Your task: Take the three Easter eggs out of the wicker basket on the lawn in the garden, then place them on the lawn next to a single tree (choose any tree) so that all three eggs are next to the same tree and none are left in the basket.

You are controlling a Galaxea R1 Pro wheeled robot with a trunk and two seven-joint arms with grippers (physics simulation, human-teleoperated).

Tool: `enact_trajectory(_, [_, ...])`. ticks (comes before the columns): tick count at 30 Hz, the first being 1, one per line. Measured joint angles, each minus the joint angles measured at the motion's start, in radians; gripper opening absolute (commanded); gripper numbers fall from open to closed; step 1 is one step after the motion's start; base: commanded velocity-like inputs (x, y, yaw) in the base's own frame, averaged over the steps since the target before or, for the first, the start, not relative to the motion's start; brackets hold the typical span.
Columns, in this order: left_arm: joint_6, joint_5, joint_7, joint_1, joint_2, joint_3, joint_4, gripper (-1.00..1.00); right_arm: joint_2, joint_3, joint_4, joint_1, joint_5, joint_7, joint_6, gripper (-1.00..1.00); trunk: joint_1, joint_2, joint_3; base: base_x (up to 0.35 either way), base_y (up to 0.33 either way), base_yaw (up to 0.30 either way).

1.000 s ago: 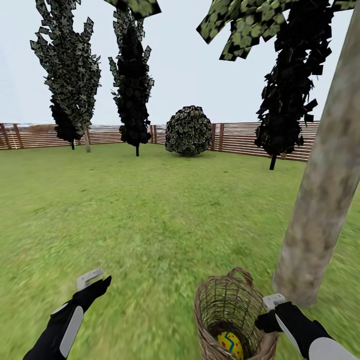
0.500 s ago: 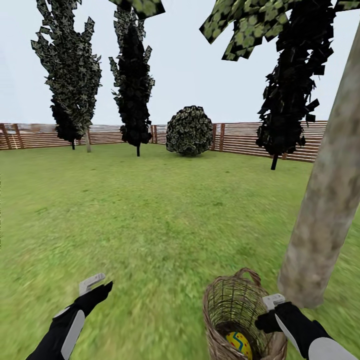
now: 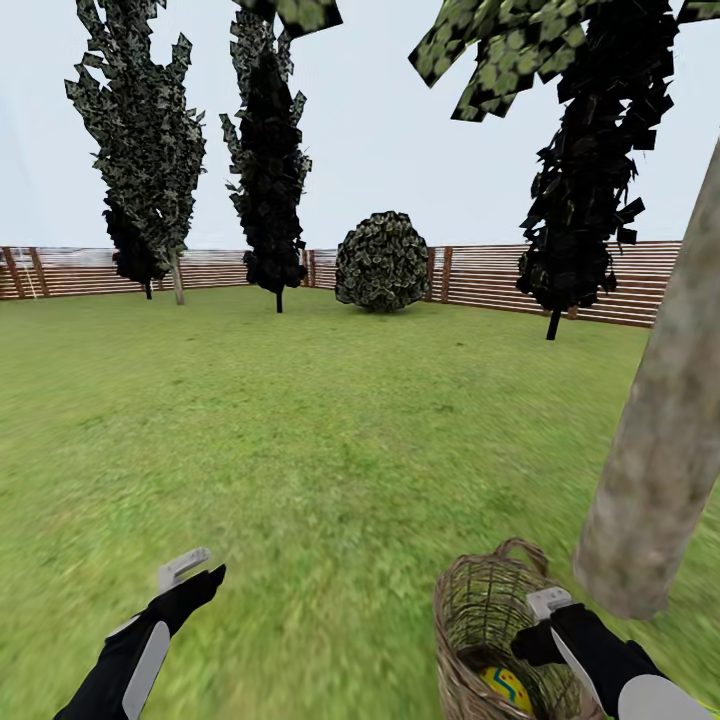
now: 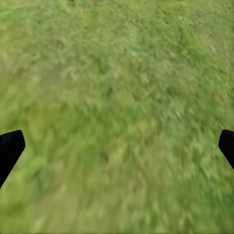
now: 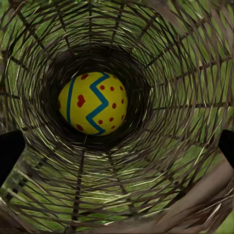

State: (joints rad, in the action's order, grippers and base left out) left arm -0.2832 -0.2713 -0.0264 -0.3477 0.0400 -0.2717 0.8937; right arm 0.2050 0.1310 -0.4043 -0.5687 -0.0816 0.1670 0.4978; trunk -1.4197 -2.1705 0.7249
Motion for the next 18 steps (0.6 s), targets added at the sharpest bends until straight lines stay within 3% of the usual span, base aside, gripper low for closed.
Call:
enact_trajectory(9, [0.0,0.0,0.0,0.0,0.0,-0.001,-0.001,1.0,-0.001,0.0,0.0,0.0,0.0,0.0,0.0,1.0,0.0,0.0,0.0,0.281,0.117,0.0])
enact_trajectory(18, [0.001,0.001,0.0,0.0,-0.001,0.001,-0.001,1.0,0.0,0.0,0.0,0.0,0.0,0.0,0.0,1.0,0.0,0.0,0.0,0.033,0.002,0.0])
